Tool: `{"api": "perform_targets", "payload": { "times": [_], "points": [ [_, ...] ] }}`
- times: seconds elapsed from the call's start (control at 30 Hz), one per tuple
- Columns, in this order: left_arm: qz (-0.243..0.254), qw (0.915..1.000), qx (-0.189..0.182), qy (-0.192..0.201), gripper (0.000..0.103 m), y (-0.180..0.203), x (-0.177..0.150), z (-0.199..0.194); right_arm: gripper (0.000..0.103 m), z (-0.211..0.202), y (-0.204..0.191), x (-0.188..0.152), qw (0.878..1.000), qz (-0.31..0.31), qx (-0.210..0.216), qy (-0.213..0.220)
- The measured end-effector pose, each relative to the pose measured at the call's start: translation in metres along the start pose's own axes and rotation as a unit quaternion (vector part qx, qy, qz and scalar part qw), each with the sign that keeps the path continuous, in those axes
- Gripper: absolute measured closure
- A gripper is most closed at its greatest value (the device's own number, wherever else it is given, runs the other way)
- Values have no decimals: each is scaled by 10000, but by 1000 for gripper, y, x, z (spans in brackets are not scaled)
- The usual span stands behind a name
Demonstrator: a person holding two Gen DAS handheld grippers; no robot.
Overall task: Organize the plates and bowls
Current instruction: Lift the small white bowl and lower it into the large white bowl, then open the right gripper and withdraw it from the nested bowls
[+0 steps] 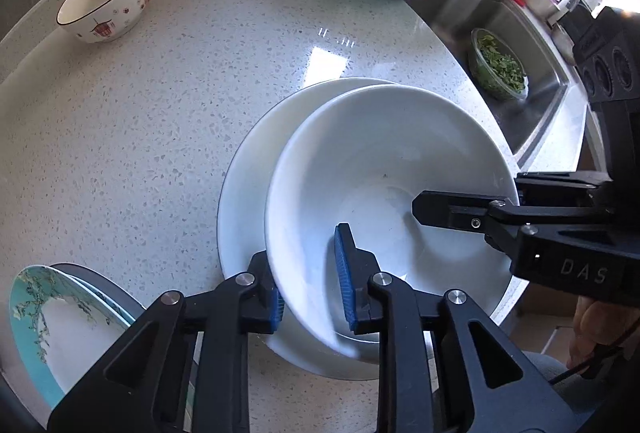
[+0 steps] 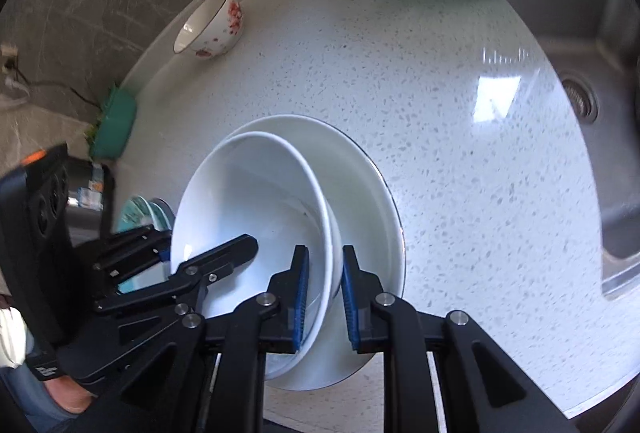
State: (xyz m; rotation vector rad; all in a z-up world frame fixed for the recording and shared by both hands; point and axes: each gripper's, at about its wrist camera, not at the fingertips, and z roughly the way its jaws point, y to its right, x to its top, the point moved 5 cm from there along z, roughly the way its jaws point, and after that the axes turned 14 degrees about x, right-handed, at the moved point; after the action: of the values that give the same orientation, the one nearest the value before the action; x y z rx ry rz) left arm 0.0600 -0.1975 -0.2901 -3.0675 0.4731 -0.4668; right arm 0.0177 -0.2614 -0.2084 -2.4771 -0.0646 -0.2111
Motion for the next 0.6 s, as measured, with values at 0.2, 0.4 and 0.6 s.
{"api": "perform_targets", "payload": {
  "times": [0.2,0.4,0.6],
  "points": [
    [82,9999,104,55,81,3,2,1,82,3,-7,-3,9967,-571,-563,-105],
    [40,9999,79,72,81,-4,-5,-6,62,0,-9,-7,9983,-468,-323,-96],
    [41,9999,62,79,81,-7,-7,-7,59,-8,-5,-7,9998,-167,-45,16]
  ]
}}
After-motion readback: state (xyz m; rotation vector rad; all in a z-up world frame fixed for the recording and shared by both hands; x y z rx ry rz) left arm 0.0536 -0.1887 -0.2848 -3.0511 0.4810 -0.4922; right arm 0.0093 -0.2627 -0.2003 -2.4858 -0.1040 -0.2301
